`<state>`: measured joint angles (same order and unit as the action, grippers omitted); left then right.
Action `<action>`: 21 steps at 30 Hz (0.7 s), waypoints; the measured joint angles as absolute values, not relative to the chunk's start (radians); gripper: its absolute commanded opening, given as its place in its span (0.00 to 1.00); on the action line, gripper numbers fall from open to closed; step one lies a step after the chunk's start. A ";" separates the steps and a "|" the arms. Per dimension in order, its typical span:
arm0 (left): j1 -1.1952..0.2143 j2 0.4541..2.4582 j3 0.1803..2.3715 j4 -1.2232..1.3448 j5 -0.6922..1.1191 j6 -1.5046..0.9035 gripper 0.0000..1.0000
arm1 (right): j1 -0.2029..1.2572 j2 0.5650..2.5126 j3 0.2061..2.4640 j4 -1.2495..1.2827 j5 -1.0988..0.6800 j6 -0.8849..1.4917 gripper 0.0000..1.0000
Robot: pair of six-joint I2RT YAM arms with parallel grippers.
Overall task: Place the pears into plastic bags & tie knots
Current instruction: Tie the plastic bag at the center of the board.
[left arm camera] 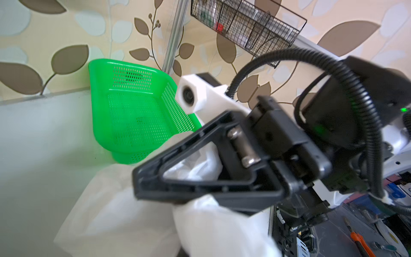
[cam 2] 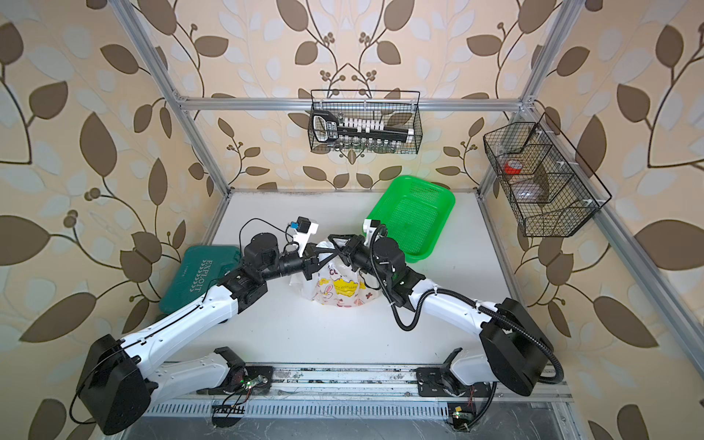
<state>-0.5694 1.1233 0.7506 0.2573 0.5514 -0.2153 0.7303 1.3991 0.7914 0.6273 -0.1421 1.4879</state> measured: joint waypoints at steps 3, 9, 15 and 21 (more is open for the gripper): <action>-0.583 1.122 0.750 0.247 0.511 -0.191 0.00 | 0.709 1.421 0.791 0.669 -0.175 1.482 0.00; -0.617 1.109 0.748 0.266 0.418 -0.173 0.00 | 0.669 1.467 0.791 0.800 -0.271 1.471 0.00; -0.667 1.076 0.748 0.230 0.375 -0.194 0.59 | 0.585 1.598 0.825 1.029 -0.483 1.476 0.00; -0.683 0.894 0.748 0.157 0.270 -0.232 0.74 | 0.479 1.719 0.880 1.327 -0.668 1.544 0.00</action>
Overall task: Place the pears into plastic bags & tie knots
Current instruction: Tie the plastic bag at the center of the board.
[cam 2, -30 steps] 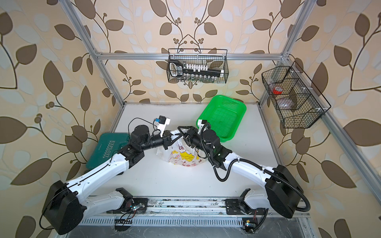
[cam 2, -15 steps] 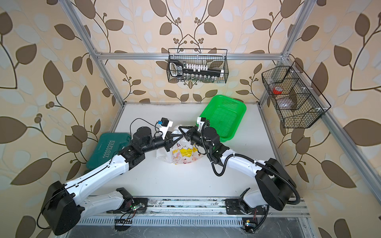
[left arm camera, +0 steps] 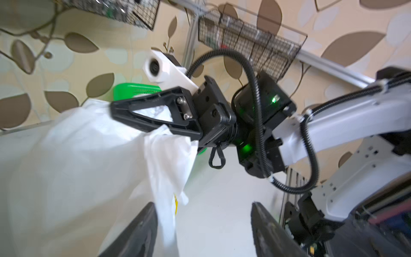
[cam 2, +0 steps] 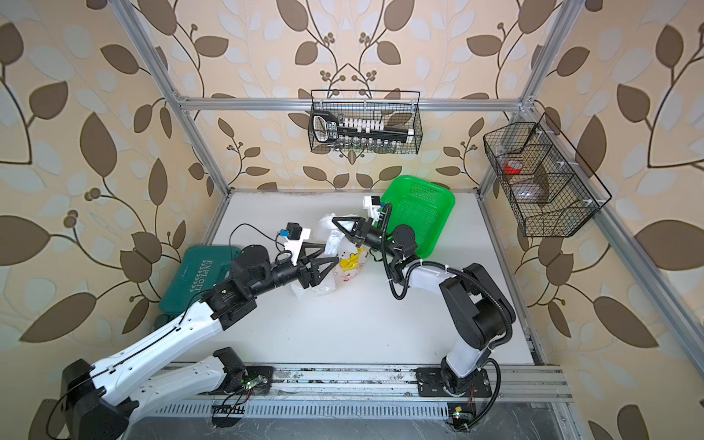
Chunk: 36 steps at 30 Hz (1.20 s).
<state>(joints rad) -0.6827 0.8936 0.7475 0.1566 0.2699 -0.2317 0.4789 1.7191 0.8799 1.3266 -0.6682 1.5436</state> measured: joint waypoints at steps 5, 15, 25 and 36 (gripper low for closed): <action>-0.679 0.787 0.748 0.148 0.060 -0.270 0.76 | 0.439 1.774 0.888 1.461 -0.780 1.593 0.00; -0.666 1.065 0.650 0.226 0.109 -0.348 0.72 | 0.443 1.763 0.888 1.452 -0.905 1.515 0.00; -0.667 1.226 0.551 0.468 0.308 -0.458 0.00 | 0.442 1.763 0.862 1.460 -0.938 1.491 0.00; -0.668 0.973 0.551 0.337 0.156 -0.410 0.71 | 0.397 1.745 0.797 1.438 -0.976 1.424 0.00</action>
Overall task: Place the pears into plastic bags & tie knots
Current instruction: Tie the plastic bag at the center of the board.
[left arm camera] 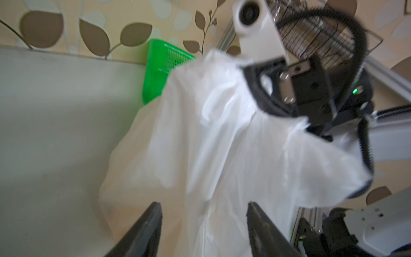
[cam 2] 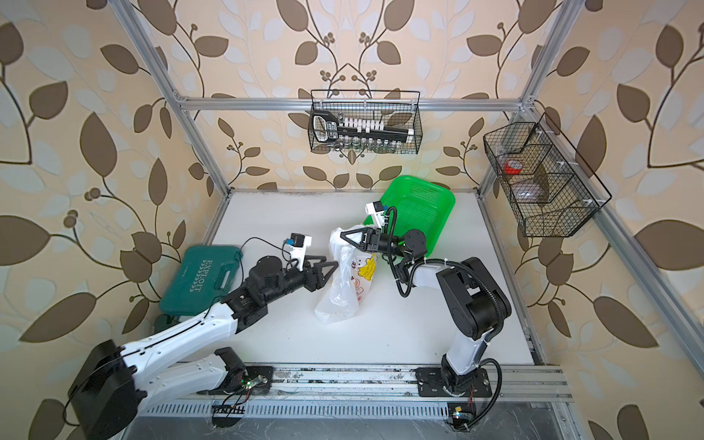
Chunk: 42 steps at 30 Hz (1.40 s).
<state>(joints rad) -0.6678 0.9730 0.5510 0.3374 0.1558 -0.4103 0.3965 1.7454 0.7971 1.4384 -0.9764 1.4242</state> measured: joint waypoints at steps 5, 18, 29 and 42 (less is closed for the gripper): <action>-0.643 0.909 0.623 0.281 0.110 -0.334 0.74 | 0.392 1.692 0.770 1.372 -1.001 1.340 0.00; -0.631 1.276 0.692 0.336 0.350 -0.297 0.00 | 0.392 1.640 0.749 1.266 -1.026 1.213 0.00; -0.642 1.338 0.639 0.495 0.490 -0.369 0.00 | 0.375 1.615 0.720 1.230 -1.005 1.188 0.05; -0.669 1.426 0.591 0.580 0.496 -0.420 0.00 | 0.370 1.615 0.720 1.231 -0.991 1.208 0.15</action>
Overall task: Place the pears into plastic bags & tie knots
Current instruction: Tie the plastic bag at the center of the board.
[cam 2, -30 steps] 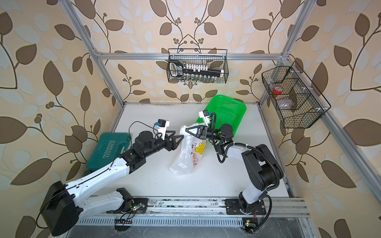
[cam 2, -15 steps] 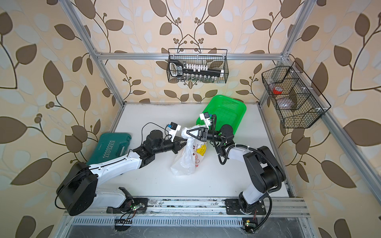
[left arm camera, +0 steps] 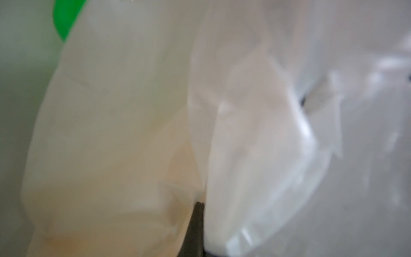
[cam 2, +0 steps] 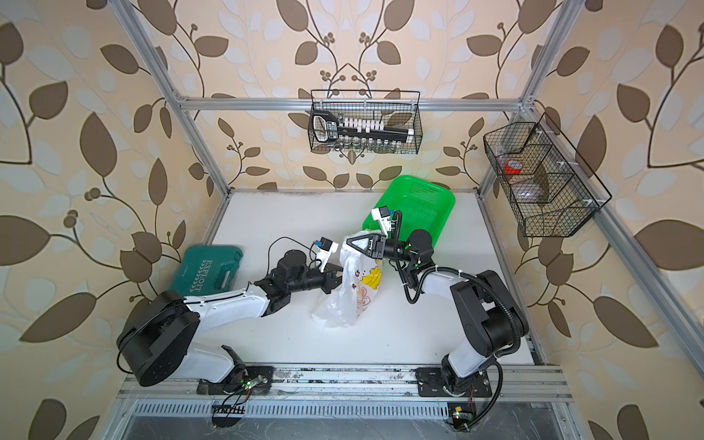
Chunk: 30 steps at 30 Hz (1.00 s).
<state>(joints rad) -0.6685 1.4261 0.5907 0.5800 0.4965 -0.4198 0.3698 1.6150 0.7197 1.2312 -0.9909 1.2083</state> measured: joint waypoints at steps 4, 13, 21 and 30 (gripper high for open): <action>-0.676 1.431 0.585 0.581 0.491 -0.428 0.00 | 0.370 1.615 0.720 1.231 -0.991 1.213 0.09; -0.676 1.300 0.603 0.414 0.320 -0.431 0.59 | 0.370 1.616 0.720 1.261 -0.991 1.227 0.00; -0.666 1.129 0.662 0.310 0.189 -0.367 0.72 | 0.370 1.616 0.698 1.269 -0.992 1.230 0.00; -0.660 1.352 0.709 0.342 0.275 -0.310 0.40 | 0.370 1.613 0.685 1.261 -0.991 1.229 0.00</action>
